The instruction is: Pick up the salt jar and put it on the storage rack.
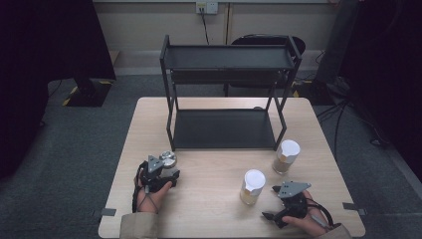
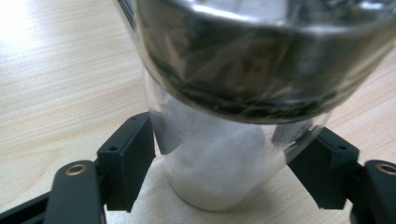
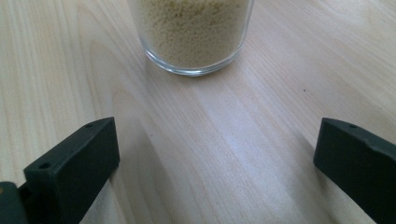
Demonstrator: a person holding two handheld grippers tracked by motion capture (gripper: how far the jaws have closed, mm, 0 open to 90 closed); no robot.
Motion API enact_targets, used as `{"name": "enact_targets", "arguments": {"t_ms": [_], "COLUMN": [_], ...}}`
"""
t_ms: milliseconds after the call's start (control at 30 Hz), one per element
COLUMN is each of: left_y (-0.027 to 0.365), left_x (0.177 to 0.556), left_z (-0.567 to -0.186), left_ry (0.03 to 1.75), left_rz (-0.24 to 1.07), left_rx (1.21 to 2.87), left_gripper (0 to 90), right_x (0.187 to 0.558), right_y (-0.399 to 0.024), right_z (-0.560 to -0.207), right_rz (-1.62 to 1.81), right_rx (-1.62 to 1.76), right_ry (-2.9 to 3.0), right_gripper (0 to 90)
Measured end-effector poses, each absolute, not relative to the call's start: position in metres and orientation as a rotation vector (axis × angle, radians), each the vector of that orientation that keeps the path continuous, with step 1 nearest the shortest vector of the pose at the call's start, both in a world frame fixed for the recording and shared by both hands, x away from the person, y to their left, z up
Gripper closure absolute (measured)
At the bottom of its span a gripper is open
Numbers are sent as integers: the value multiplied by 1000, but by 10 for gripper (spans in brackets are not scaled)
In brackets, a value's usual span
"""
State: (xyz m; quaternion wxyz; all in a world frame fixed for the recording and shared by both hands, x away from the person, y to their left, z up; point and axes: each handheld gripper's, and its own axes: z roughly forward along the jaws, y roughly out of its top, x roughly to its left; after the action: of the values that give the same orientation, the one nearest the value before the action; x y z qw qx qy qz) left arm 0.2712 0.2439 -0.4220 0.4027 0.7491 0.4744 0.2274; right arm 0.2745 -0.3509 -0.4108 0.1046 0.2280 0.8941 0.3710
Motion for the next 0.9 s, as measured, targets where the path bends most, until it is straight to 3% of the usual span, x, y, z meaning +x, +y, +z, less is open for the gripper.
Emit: {"name": "enact_targets", "arguments": {"t_ms": [900], "left_y": [237], "left_x": [273], "left_z": [-419], "left_ry": [1193], "left_rz": [595], "left_rx": [1904], "left_gripper": [307], "right_x": [274], "right_y": [-350], "right_z": [-411], "right_rz": [1093], "right_rx": [679], "right_ry": [2633], "right_gripper": [0]}}
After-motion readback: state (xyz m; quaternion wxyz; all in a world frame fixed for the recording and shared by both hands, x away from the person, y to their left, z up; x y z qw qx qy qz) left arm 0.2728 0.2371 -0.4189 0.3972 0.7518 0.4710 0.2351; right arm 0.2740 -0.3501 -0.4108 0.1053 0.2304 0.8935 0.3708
